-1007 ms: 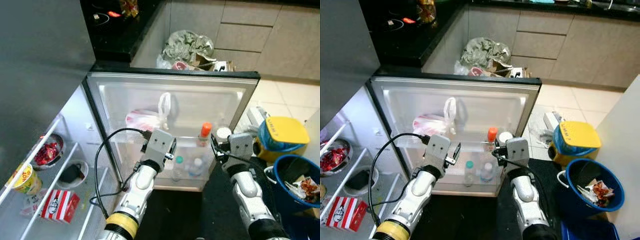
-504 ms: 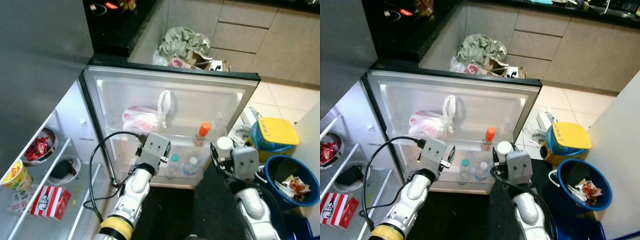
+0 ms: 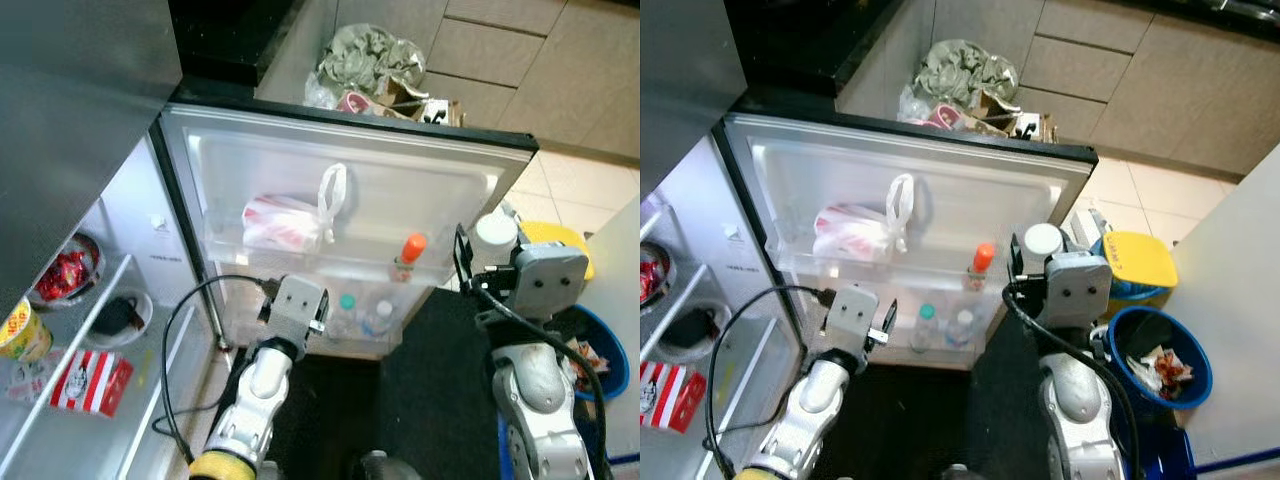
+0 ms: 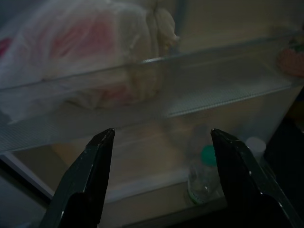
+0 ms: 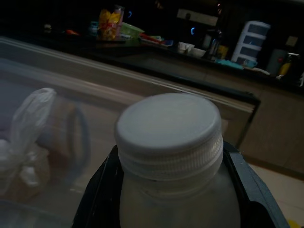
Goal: Restocking fridge
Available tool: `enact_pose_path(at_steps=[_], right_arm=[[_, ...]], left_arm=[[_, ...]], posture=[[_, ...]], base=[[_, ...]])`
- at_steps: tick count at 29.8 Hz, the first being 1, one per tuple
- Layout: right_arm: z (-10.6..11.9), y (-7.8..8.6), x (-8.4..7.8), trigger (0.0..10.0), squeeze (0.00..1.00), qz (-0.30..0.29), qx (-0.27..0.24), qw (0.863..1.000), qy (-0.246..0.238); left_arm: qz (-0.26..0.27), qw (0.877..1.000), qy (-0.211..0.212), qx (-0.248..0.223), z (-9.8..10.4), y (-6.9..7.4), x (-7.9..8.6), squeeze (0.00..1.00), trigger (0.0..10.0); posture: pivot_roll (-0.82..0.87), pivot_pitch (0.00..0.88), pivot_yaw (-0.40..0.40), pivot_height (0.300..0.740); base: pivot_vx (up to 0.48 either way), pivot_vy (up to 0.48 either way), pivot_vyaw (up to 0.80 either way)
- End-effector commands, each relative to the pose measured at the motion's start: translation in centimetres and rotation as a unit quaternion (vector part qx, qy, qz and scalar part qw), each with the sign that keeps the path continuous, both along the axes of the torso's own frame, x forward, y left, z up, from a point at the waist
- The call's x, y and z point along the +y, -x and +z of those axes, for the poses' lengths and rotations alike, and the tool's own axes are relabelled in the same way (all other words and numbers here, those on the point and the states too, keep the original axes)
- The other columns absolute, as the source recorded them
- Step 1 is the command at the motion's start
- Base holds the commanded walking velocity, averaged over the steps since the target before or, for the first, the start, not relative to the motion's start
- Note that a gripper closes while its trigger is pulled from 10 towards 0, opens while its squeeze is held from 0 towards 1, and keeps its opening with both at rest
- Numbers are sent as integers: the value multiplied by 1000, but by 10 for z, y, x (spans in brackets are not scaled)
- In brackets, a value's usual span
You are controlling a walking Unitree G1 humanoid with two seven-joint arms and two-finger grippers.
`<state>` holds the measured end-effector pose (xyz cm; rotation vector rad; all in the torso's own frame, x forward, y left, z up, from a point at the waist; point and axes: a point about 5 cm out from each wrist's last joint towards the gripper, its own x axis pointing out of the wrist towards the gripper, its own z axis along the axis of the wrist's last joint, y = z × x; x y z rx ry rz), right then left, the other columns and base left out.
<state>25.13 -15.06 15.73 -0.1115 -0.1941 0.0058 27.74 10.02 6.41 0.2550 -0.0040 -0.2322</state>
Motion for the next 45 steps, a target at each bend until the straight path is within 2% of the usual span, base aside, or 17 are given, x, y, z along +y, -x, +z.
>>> enact_pose_path(at_steps=[1,9,12,15,18,23,27,30,32,34,38,45], right_arm=[[8,0,-4,10000,0,-8,-9,1000,3],[21,-19,-16,10000,0,-41,-12,999,-10],[31,-30,-18,10000,0,-32,-23,999,-18],[32,-32,-17,10000,0,-23,-20,999,-22],[26,-41,-10,10000,0,14,-4,999,-50],[19,-49,-9,10000,0,33,5,996,-83],[-2,-58,-21,10000,0,26,33,996,-81],[-5,-60,-24,10000,0,25,33,996,-75],[-10,-69,-34,10000,0,21,31,997,-74],[-10,-75,-40,10000,0,20,25,997,-66],[-8,-82,-41,10000,0,26,18,997,-70],[7,-93,-31,10000,0,62,-10,995,-80]], left_arm=[[-5,1000,-12,8,-2,3,3,0,10000],[0,1000,-17,7,0,2,8,0,10000],[-1,1000,-16,4,4,-1,5,0,10000],[-2,1000,-16,3,5,-2,5,0,10000],[-3,1000,-17,3,6,-2,6,0,10000],[-6,1000,-21,0,9,-5,8,0,10000],[-6,1000,-30,-2,11,-7,13,0,10000],[-7,999,-32,-2,12,-7,15,0,10000],[-10,999,-39,-1,13,-6,20,0,10000],[-12,999,-47,-2,15,-5,24,0,10000],[-12,998,-54,-4,18,-5,29,0,10000],[-8,998,-59,-5,21,-5,34,0,10000]], posture=[[-42,185,-147,740],[-40,192,-137,740],[-32,188,-129,740],[-32,188,-129,740],[-21,178,-111,740],[-11,182,-97,740],[15,193,-66,740],[25,195,-55,740],[53,204,-26,740],[69,209,-15,740],[93,215,-4,740],[106,224,0,740]], base=[[0,0,0],[0,0,0],[0,0,0],[0,0,0],[0,0,0],[0,0,0],[0,0,0],[0,0,0],[0,0,0],[0,0,0],[0,0,0],[0,0,0]])
